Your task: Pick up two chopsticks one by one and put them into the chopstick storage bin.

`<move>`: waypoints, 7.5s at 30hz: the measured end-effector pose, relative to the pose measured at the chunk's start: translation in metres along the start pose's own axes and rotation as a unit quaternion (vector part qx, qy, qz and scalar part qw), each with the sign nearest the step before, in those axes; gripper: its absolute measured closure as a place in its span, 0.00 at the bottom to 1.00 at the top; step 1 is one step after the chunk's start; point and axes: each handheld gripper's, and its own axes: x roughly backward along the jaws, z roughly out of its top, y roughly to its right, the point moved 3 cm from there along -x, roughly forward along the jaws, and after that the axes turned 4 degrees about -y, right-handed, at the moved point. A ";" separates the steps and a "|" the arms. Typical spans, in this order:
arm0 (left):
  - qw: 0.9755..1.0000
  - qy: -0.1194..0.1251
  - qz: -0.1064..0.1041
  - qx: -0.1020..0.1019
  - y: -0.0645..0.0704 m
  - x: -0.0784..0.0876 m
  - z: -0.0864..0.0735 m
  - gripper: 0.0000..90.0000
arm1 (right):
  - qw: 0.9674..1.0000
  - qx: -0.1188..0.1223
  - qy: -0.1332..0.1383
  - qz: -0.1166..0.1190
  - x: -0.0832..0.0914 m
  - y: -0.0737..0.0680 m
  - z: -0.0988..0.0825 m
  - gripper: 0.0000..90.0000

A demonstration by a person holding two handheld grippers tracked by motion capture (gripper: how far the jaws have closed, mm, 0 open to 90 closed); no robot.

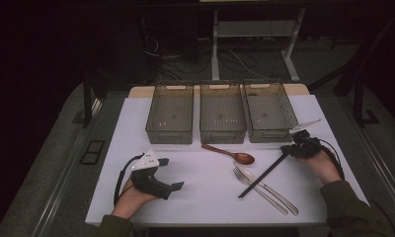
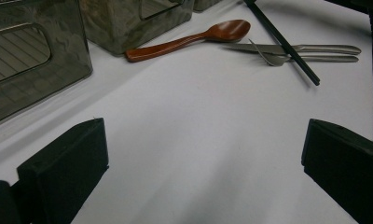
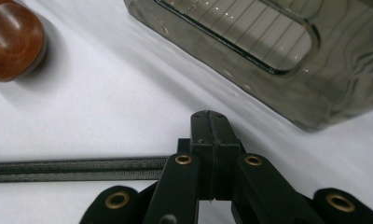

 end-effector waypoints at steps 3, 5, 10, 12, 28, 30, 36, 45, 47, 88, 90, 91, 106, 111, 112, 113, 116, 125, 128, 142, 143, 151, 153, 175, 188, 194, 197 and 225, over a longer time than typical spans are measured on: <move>1.000 0.001 -0.001 0.001 0.000 0.000 0.000 0.00 | 1.000 0.003 -0.001 -0.002 0.002 0.000 -0.002 0.99; 1.000 0.000 -0.001 0.001 0.000 0.000 0.000 0.00 | 1.000 0.003 -0.004 -0.002 0.003 0.000 -0.005 0.99; 1.000 0.000 -0.003 0.001 0.000 0.000 0.000 0.00 | 1.000 0.005 -0.008 -0.002 0.008 0.001 -0.012 0.99; 1.000 0.000 -0.003 0.000 0.000 0.000 0.000 0.00 | 1.000 -0.001 -0.009 -0.001 0.012 0.001 -0.017 0.99; 1.000 -0.001 -0.008 0.002 0.001 -0.002 0.000 0.00 | 1.000 0.005 0.007 0.016 0.033 -0.002 -0.037 0.99; 1.000 -0.002 -0.008 0.002 0.001 -0.002 0.000 0.00 | 0.999 0.015 0.029 0.037 0.038 -0.009 -0.031 0.99; 1.000 -0.003 -0.008 0.002 0.001 -0.002 0.000 0.00 | 0.985 0.088 0.057 0.139 0.040 -0.061 -0.015 0.99; 1.000 -0.005 -0.011 0.000 0.002 -0.002 0.000 0.00 | 0.954 0.198 0.024 0.223 0.024 -0.144 -0.015 0.99; 1.000 -0.006 -0.011 -0.001 0.002 -0.002 0.000 0.00 | 0.950 0.217 0.020 0.224 0.020 -0.148 -0.016 0.99; 1.000 -0.007 -0.012 0.000 0.002 -0.002 0.000 0.00 | 0.961 0.208 0.049 0.174 0.018 -0.115 0.008 0.88; 1.000 -0.007 -0.011 0.000 0.002 -0.003 0.000 0.00 | 0.968 0.194 0.046 0.152 0.024 -0.091 0.000 0.85; 1.000 -0.007 -0.011 0.000 0.002 -0.003 0.000 0.00 | 0.969 0.192 0.046 0.148 0.025 -0.086 -0.002 0.84; 1.000 -0.007 -0.012 0.000 0.002 -0.002 -0.001 0.00 | 0.965 0.227 0.021 0.132 0.018 -0.065 -0.019 0.80; 1.000 -0.008 -0.012 0.000 0.002 -0.003 -0.001 0.00 | 0.964 0.234 0.015 0.128 0.015 -0.066 -0.021 0.80; 1.000 -0.008 -0.012 0.000 0.002 -0.003 -0.001 0.00 | 0.964 0.234 0.016 0.127 0.015 -0.066 -0.021 0.80; 1.000 -0.008 -0.012 0.000 0.002 -0.003 -0.001 0.00 | 0.963 0.237 0.016 0.126 0.015 -0.066 -0.021 0.80; 1.000 -0.008 -0.012 0.000 0.003 -0.003 -0.001 0.00 | 0.963 0.239 0.014 0.127 0.014 -0.066 -0.021 0.80; 1.000 -0.008 -0.013 0.000 0.003 -0.002 0.000 0.00 | 0.959 0.254 0.001 0.126 0.011 -0.067 -0.024 0.81; 1.000 -0.008 -0.013 -0.001 0.003 -0.002 -0.001 0.00 | 0.957 0.258 -0.002 0.130 0.011 -0.068 -0.025 0.82; 1.000 -0.009 -0.014 -0.002 0.003 -0.002 0.000 0.00 | 0.943 0.294 -0.014 0.157 0.011 -0.072 -0.030 0.85; 1.000 -0.008 -0.014 -0.002 0.003 -0.003 0.000 0.00 | 0.941 0.300 -0.011 0.157 0.011 -0.071 -0.029 0.86; 1.000 -0.009 -0.015 -0.002 0.003 -0.003 -0.001 0.00 | 0.934 0.313 -0.013 0.170 0.011 -0.073 -0.031 0.92; 1.000 -0.009 -0.015 -0.003 0.003 -0.003 0.000 0.00 | 0.932 0.316 -0.014 0.176 0.012 -0.073 -0.031 0.92; 1.000 -0.005 -0.016 -0.002 0.003 -0.002 -0.001 0.00 | 0.929 0.300 0.020 0.217 0.029 -0.070 -0.028 0.94; 1.000 -0.005 -0.014 -0.002 0.003 -0.003 -0.003 0.00 | 0.951 0.204 0.059 0.224 0.040 -0.067 -0.015 0.94; 1.000 -0.005 -0.012 -0.002 0.003 -0.004 -0.004 0.00 | 0.963 0.164 0.077 0.200 0.043 -0.067 -0.002 0.94; 1.000 -0.006 -0.013 -0.001 0.004 -0.004 -0.005 0.00 | 0.964 0.153 0.087 0.198 0.047 -0.071 0.006 0.94; 1.000 0.002 0.000 0.000 0.002 -0.004 -0.004 0.00 | 0.982 0.065 0.111 0.135 0.033 -0.099 0.097 0.94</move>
